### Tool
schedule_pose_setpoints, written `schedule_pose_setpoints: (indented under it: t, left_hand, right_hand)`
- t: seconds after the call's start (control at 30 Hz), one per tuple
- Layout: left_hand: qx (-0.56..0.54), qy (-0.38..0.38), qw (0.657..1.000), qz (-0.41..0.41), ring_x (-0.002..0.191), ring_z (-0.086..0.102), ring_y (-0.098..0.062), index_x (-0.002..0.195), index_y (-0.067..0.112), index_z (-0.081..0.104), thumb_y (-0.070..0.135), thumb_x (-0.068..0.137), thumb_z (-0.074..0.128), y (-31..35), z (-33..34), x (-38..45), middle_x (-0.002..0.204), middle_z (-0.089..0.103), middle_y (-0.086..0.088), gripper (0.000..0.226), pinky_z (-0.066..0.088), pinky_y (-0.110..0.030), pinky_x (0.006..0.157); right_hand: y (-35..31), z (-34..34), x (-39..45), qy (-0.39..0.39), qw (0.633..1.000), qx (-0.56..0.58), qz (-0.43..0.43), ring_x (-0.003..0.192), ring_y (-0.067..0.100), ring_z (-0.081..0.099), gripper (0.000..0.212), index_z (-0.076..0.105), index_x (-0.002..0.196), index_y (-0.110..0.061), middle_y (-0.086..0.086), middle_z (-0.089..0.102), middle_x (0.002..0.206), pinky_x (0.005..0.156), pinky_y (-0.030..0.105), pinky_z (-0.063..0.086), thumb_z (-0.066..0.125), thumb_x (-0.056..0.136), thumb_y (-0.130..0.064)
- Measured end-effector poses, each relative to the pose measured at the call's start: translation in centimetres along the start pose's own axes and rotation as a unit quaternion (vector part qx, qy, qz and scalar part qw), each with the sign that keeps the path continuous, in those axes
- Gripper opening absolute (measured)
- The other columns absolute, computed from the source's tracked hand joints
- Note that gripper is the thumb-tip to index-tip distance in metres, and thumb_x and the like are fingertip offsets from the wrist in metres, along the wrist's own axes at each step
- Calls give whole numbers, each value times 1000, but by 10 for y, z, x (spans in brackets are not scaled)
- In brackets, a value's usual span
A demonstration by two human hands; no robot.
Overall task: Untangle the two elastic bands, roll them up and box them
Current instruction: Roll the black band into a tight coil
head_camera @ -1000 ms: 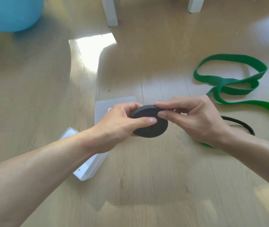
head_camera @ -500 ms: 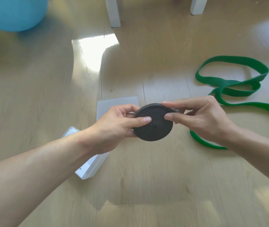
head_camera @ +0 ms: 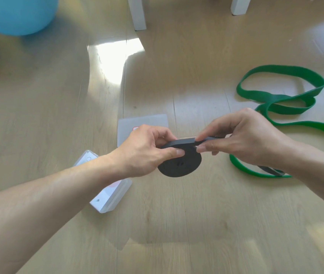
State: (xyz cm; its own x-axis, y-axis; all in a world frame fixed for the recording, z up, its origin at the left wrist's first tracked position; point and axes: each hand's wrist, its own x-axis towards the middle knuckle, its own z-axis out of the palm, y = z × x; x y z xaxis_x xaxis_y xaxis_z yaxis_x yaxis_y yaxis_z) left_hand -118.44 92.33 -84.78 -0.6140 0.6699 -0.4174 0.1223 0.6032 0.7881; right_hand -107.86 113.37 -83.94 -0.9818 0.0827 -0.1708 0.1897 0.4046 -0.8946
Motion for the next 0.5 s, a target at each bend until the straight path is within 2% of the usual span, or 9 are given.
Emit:
schedule_pose_setpoints:
  t: [0.07,0.13,0.2,0.3,0.37,0.43,0.5]
  left_hand:
    - [-8,1,1000,-1,83,76,-18,81,28,72,25,88,81,-1,-3,0,84,82,2,12,54,-36,85]
    - [-12,-1,1000,-5,81,75,-19,82,29,72,25,88,80,-3,-7,1,85,82,2,11,54,-36,84]
    - [-52,-13,998,-14,81,73,-16,81,30,72,29,87,81,-8,-8,-1,88,82,1,11,52,-38,87]
    - [-164,-38,985,-25,88,72,-23,82,27,70,29,84,82,-14,-2,-4,93,81,-4,12,52,-50,95]
    - [-230,-37,972,-43,85,72,-20,87,16,66,25,82,76,-15,3,-4,90,80,-4,15,55,-46,92]
    - [-283,-22,957,-58,83,73,-19,88,13,61,24,79,72,-14,6,-3,89,79,-5,17,57,-39,88]
    - [-332,-1,941,-66,81,74,-20,87,13,62,23,78,73,-13,5,-1,91,79,-8,17,59,-36,85]
  right_hand:
    - [-2,-5,1,4,1000,-3,7,55,8,65,9,80,77,-25,-5,72,61,55,10,45,88,73,-24]
    - [-1,-8,2,12,1000,-8,18,56,9,66,10,80,75,-23,-6,73,61,55,11,46,88,71,-25]
    - [3,-5,1,21,999,19,44,59,10,69,11,79,74,-20,-3,74,64,53,18,49,88,71,-25]
    - [10,13,-4,27,992,91,80,66,12,73,20,78,78,-12,1,78,73,54,29,55,87,69,-27]
    - [17,22,-5,43,986,130,93,71,12,75,23,75,81,-10,0,79,79,61,28,58,86,69,-25]
    - [19,25,-6,56,976,175,113,69,13,74,21,69,85,-10,3,80,81,54,18,52,85,74,-18]
    - [20,28,-7,63,965,222,128,71,18,75,25,62,90,-8,7,79,83,54,17,52,83,77,-14]
